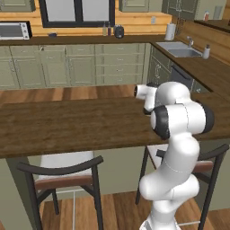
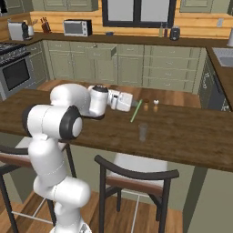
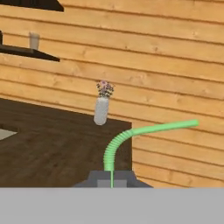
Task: Take a straw from the drawer in front and place it inside the glass cup on the dining counter.
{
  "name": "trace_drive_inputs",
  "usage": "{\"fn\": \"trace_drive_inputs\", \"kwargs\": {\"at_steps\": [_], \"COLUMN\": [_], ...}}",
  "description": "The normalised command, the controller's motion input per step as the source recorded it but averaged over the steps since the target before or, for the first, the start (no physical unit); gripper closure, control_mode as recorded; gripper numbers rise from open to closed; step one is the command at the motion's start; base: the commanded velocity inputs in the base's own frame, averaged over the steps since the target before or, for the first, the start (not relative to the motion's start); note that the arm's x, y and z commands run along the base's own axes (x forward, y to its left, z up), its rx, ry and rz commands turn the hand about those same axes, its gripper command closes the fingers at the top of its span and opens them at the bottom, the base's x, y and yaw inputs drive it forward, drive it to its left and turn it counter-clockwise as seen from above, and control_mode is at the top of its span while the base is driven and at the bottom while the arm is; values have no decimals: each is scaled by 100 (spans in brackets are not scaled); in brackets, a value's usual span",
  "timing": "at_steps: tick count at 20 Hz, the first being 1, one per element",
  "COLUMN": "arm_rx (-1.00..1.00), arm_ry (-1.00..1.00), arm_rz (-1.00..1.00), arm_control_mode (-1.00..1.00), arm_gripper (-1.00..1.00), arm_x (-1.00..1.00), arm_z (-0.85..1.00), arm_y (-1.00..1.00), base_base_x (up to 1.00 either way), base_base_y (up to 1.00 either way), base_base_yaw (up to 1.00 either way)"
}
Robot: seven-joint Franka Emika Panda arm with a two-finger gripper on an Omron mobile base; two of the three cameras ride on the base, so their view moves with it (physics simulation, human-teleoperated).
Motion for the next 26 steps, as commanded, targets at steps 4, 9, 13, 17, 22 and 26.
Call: {"fn": "trace_drive_inputs", "kwargs": {"at_steps": [4, 9, 13, 17, 22, 26], "arm_rx": [-20, -9, 0, 0, 0, 0], "arm_ry": [15, 0, -8, 0, 3, -1], "arm_rz": [11, 8, 5, 5, 3, 0], "arm_control_mode": [-100, -100, -100, -100, -100, -100], "arm_gripper": [100, 100, 100, 100, 100, 100], "arm_x": [29, 4, 11, 31, 19, 0], "arm_z": [-2, -20, -13, 0, -2, -26], "arm_y": [-20, -3, 0, -20, -26, -3], "base_base_x": [0, 0, 0, 0, 0, 0], "base_base_y": [0, 0, 0, 0, 0, 0], "base_base_yaw": [0, 0, 0, 0, 0, 0]}}
